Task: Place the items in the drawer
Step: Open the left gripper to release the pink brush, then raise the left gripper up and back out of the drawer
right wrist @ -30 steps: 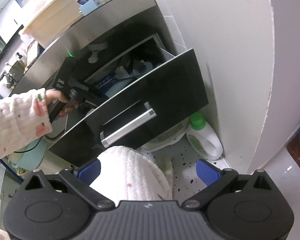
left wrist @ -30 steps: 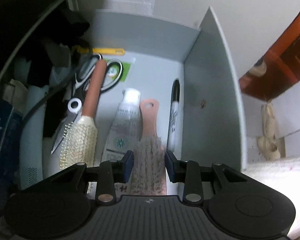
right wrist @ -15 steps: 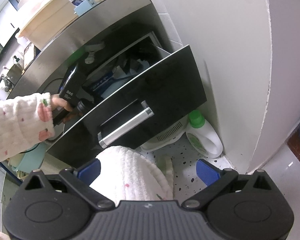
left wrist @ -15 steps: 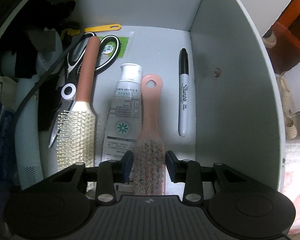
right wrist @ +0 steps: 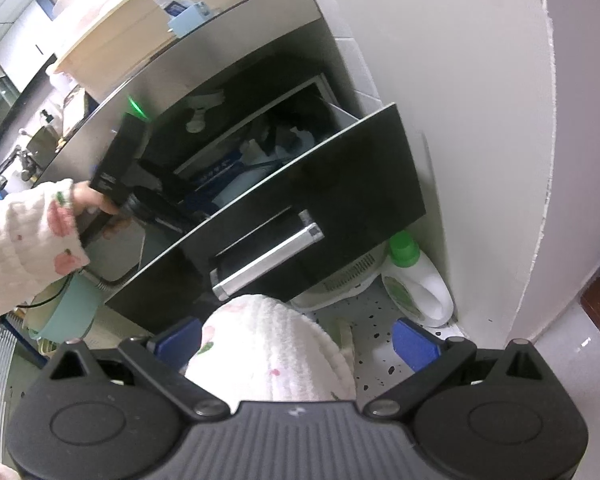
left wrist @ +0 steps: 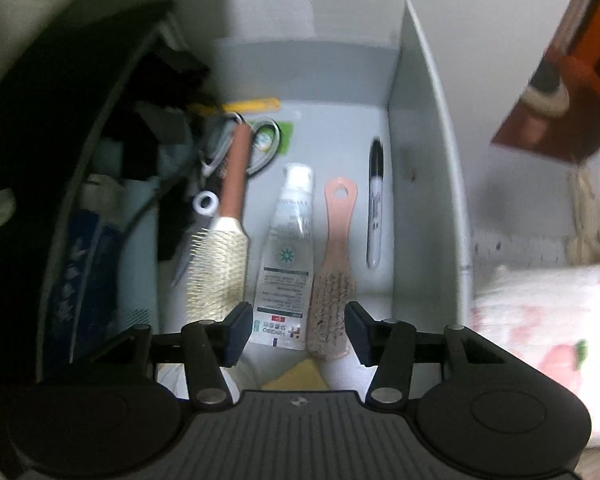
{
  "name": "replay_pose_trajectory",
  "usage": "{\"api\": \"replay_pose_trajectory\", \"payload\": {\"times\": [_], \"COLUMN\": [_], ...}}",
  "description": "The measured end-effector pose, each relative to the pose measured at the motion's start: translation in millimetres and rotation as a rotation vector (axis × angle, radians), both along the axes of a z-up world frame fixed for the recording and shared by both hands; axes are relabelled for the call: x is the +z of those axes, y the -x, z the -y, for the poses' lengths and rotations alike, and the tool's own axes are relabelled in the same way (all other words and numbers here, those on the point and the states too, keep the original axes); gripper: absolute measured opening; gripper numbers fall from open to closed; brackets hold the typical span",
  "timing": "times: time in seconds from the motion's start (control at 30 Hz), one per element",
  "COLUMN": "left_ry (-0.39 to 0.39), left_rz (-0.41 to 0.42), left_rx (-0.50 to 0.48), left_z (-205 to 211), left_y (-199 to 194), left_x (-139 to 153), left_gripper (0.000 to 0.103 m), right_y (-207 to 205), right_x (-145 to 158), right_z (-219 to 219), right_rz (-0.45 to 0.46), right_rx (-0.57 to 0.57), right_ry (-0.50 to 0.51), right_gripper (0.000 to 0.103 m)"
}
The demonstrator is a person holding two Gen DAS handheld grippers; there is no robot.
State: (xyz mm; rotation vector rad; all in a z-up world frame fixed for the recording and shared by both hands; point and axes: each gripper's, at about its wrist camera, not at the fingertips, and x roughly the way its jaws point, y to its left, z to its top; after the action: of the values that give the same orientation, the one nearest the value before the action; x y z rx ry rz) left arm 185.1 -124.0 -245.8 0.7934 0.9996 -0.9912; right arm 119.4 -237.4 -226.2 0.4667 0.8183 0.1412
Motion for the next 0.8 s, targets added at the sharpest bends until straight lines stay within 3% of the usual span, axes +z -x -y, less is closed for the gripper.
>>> {"api": "replay_pose_trajectory", "payload": {"times": [0.33,0.4,0.63,0.8], "left_ry": [0.142,0.199,0.411,0.488], "left_rz": [0.174,0.199,0.225,0.310], "left_rx": [0.154,0.210,0.443,0.595], "left_z": [-51.2,-61.5,-86.0,-91.6], "left_y": [52.8,67.9,130.4,182.6], "left_x": [75.6,91.9,137.5,148.8], "left_gripper": [0.064,0.071,0.078,0.090], "right_y": [-1.3,-1.3,-2.0,-3.3], "right_x": [9.9,11.4,18.1,23.9], "right_z": [-19.0,-23.7,-36.7,-42.0], "right_rz": [0.048,0.055,0.077,0.093], "right_rx": [0.066,0.084,0.141,0.168], "right_ry": [0.020,0.023,0.040,0.058], "right_gripper": [0.102,0.102,0.102,0.102]}}
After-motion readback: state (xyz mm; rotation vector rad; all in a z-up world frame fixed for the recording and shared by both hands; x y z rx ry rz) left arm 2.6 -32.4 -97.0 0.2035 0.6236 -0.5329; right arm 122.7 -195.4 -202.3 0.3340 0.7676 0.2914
